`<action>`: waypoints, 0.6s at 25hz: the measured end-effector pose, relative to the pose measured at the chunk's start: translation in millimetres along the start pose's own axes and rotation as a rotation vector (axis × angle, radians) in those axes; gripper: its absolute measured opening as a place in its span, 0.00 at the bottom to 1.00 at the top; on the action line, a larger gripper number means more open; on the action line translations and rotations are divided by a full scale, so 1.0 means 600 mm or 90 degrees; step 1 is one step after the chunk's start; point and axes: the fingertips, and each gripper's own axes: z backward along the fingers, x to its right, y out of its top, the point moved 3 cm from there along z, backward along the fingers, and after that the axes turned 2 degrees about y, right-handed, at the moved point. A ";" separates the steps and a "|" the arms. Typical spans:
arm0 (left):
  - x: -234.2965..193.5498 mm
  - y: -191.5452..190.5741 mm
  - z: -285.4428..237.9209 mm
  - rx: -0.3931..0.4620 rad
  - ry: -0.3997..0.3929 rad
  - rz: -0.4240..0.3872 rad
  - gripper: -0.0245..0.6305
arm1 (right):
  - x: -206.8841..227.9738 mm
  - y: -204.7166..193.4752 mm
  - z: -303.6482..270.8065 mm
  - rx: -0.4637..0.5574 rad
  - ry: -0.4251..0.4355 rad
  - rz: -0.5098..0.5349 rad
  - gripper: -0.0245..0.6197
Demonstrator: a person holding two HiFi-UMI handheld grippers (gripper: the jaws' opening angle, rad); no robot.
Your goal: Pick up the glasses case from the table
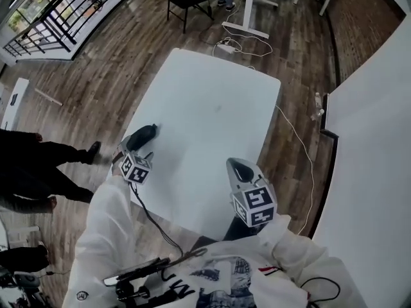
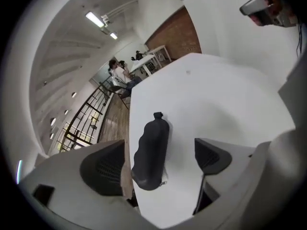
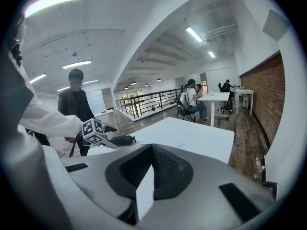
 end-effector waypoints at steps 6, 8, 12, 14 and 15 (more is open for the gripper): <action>-0.046 -0.034 -0.125 -0.106 -0.085 0.005 0.75 | 0.030 -0.023 0.028 -0.036 -0.034 0.001 0.05; -0.058 -0.040 -0.126 -0.134 -0.103 0.018 0.72 | 0.035 -0.028 0.038 -0.043 -0.042 0.000 0.05; -0.049 -0.052 -0.133 -0.160 -0.140 0.050 0.63 | 0.043 -0.048 0.043 -0.048 -0.053 -0.014 0.05; -0.039 -0.053 -0.127 -0.157 -0.129 0.057 0.62 | 0.039 -0.051 0.039 -0.045 -0.049 -0.020 0.05; -0.034 -0.047 -0.118 -0.142 -0.118 0.067 0.61 | 0.035 -0.048 0.037 -0.042 -0.046 -0.020 0.05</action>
